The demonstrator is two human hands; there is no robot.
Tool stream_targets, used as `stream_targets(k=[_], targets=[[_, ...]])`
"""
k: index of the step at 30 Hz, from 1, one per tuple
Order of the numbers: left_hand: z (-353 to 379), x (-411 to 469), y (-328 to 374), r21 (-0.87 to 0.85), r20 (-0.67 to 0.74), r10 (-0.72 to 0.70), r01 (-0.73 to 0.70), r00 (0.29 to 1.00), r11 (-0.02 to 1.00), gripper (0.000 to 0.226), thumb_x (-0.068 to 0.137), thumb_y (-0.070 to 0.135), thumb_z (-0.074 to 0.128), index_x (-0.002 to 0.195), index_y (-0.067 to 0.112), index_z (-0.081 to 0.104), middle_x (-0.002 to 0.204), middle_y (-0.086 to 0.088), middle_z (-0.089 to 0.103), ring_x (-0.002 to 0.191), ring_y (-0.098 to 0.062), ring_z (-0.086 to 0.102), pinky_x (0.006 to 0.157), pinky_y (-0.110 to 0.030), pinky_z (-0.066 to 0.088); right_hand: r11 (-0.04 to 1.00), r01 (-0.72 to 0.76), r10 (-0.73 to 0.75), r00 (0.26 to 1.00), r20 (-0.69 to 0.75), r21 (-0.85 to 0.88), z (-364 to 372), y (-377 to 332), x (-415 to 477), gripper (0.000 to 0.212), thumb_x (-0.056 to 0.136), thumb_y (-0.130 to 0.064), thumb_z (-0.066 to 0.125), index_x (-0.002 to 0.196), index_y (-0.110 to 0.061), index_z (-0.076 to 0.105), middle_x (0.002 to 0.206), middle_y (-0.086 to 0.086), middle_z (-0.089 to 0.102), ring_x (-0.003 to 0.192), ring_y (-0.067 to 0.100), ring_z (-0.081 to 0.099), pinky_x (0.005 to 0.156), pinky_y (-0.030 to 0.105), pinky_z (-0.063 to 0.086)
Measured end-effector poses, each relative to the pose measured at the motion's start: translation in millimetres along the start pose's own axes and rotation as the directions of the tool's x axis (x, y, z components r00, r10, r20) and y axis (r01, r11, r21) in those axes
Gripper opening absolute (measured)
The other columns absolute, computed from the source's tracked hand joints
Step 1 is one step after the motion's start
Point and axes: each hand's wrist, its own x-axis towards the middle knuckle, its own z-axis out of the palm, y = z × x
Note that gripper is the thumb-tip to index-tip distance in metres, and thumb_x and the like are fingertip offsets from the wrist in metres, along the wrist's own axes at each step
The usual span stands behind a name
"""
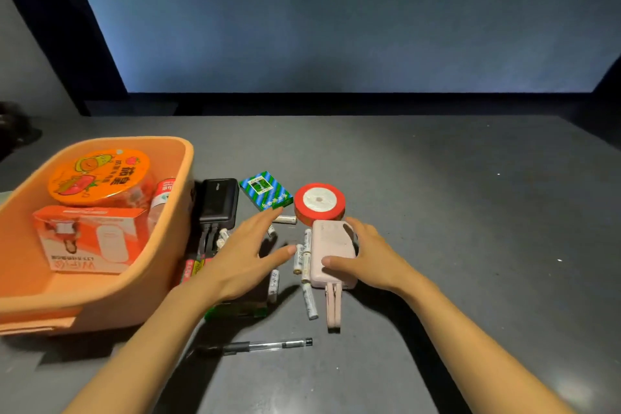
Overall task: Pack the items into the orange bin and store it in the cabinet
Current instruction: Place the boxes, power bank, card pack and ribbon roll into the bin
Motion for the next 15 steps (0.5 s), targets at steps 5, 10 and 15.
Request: stream_targets(k=[5,10,15], targets=[[-20.8,-0.2,-7.1,-0.016,-0.047,-0.065,0.064,0.997,0.998,0.080,0.075,0.068,0.043,0.143,0.033,0.021,0.153,0.004,0.023,0.138,-0.012,0.023,0.114,-0.038,0.019,0.984,-0.172,0.165,0.980,-0.114,-0.055,43.2,-16.9,17.2,0.117,0.060,-0.063,0.070,0.145,-0.033,-0.006,0.152,0.010,0.009,0.139,0.032,0.017,0.111,0.046,0.015],[-38.8,-5.0,-11.6,0.029,-0.121,-0.044,0.048,0.992,0.998,0.078,0.076,0.063,0.044,0.143,0.029,0.023,0.151,0.003,0.027,0.133,-0.008,0.027,0.108,-0.026,0.020,0.984,-0.175,0.181,0.956,-0.233,0.045,51.4,-17.9,24.5,0.116,0.061,-0.033,0.077,0.145,-0.030,-0.003,0.143,0.015,0.023,0.131,0.035,0.027,0.107,0.042,0.028],[-58.5,-19.4,-8.9,0.053,-0.208,-0.024,0.036,0.978,0.998,0.073,0.079,0.058,0.048,0.142,0.025,0.028,0.148,0.003,0.032,0.131,-0.003,0.027,0.110,-0.024,0.018,0.989,-0.106,0.131,0.955,-0.267,0.105,28.8,-31.7,23.0,0.107,0.060,-0.026,0.074,0.144,-0.033,0.008,0.136,0.011,0.043,0.120,0.035,0.043,0.100,0.047,0.038]])
